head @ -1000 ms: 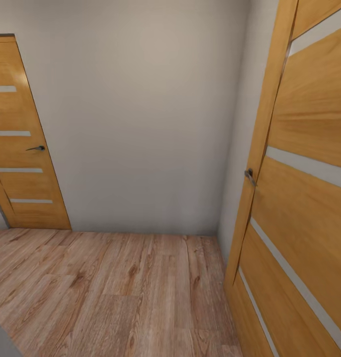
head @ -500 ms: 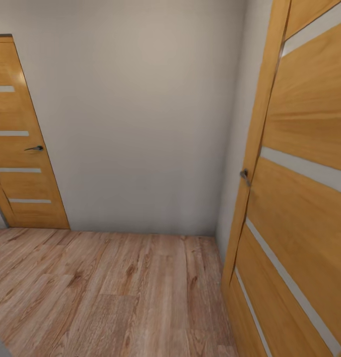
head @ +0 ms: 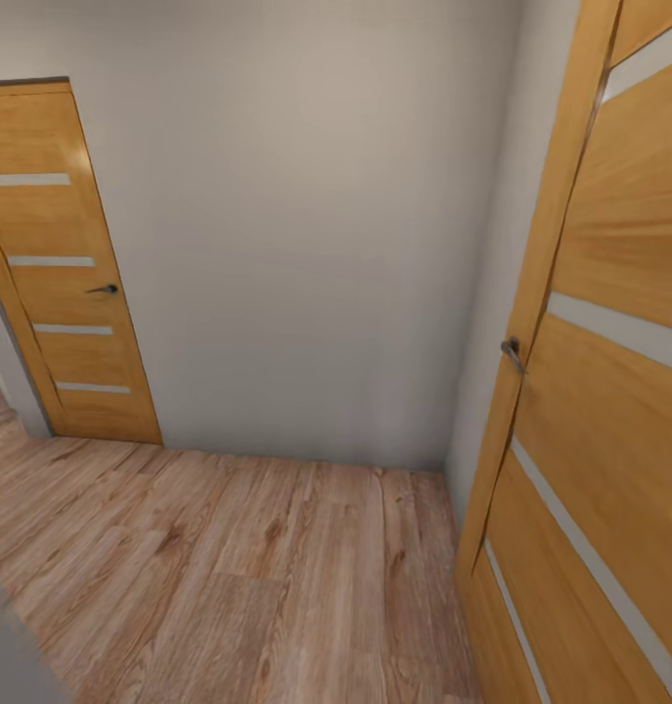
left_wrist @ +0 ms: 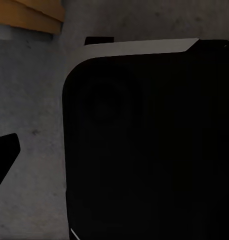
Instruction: Move the two storage containers from the living room to the garage. In the garage, place one container on the floor and stack the other container on top of it (either order is fine).
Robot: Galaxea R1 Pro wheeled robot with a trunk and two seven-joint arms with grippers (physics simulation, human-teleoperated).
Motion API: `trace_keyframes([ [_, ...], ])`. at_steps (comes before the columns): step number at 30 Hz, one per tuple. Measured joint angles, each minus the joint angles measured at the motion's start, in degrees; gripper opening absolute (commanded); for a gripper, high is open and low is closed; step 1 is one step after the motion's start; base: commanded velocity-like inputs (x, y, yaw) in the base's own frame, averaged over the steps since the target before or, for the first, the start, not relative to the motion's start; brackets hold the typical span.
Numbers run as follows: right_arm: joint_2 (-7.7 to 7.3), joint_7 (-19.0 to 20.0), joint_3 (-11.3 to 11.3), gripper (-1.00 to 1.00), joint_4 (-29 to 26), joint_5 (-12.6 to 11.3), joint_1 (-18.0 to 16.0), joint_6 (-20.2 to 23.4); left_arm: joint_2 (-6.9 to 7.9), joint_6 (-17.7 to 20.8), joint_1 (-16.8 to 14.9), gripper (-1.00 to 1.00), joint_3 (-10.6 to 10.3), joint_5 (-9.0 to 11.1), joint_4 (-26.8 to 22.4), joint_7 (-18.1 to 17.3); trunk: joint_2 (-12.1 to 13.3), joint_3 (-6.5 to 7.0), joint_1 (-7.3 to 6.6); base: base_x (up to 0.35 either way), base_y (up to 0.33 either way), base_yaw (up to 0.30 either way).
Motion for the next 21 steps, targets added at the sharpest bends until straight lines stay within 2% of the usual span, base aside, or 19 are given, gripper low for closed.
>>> trace_keyframes([
  [5, 0.00, -0.01, 0.00, 1.00, 0.00, 0.00, 0.00, 0.00, -0.04, 0.00, 0.00, 1.00, 0.00, 0.00, -0.02, -0.02, 0.00, 0.00, 0.00, 0.124, -0.198, 0.003],
  [14, 0.00, 0.00, 0.00, 1.00, 0.00, 0.00, 0.00, 0.00, -0.05, 0.00, 0.00, 1.00, 0.00, 0.00, -0.04, 0.00, 0.00, 0.00, 0.01, 0.026, -0.026, 0.000],
  [21, 0.00, 0.02, 0.00, 1.00, 0.00, 0.00, 0.00, 0.00, 0.11, 0.00, 0.00, 1.00, 0.00, 0.00, 0.03, -0.06, 0.00, 0.00, -0.02, 0.235, -0.001, 0.000],
])
